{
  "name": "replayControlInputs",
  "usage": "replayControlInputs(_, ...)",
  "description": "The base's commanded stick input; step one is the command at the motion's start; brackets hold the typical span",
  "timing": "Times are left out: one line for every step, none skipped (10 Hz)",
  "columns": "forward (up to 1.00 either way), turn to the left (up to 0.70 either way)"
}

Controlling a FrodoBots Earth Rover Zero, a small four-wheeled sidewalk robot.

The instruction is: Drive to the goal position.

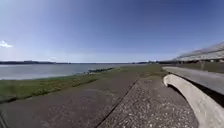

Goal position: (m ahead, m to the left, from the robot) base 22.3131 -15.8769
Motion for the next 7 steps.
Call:
replayControlInputs(0.7, 0.0)
replayControlInputs(0.7, 0.0)
replayControlInputs(0.7, 0.0)
replayControlInputs(0.7, -0.12)
replayControlInputs(0.0, 0.0)
replayControlInputs(0.0, 0.0)
replayControlInputs(0.0, -0.27)
